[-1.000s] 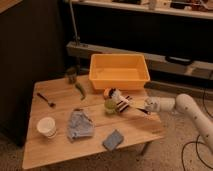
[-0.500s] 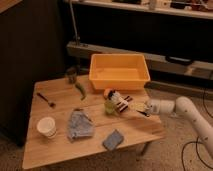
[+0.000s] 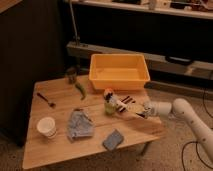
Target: Place brush in plastic cup
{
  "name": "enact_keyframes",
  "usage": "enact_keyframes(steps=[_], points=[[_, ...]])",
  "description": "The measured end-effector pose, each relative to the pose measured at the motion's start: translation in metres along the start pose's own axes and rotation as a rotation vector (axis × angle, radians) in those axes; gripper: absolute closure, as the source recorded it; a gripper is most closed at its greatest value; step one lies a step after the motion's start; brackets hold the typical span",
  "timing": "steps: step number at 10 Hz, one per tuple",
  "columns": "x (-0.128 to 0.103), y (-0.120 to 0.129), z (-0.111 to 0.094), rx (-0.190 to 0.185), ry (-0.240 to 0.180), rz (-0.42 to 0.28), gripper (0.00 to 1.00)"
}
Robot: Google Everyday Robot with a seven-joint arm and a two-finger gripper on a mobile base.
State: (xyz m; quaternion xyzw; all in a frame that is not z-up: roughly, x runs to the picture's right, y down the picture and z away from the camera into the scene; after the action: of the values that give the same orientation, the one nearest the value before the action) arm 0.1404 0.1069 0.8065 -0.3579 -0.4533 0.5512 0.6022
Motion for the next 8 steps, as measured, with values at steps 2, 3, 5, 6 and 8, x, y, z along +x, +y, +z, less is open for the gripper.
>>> enact_keyframes(steps=[2, 3, 5, 6, 8], points=[[0.005, 0.001, 0.004, -0.010, 0.002, 0.004, 1.00], [0.008, 0.001, 0.005, -0.010, 0.006, 0.005, 1.00], [0.016, -0.003, 0.000, 0.007, -0.001, 0.030, 1.00], [0.018, -0.005, -0.004, 0.015, -0.009, 0.043, 1.00], [0.023, -0.006, -0.006, 0.016, -0.016, 0.056, 1.00]])
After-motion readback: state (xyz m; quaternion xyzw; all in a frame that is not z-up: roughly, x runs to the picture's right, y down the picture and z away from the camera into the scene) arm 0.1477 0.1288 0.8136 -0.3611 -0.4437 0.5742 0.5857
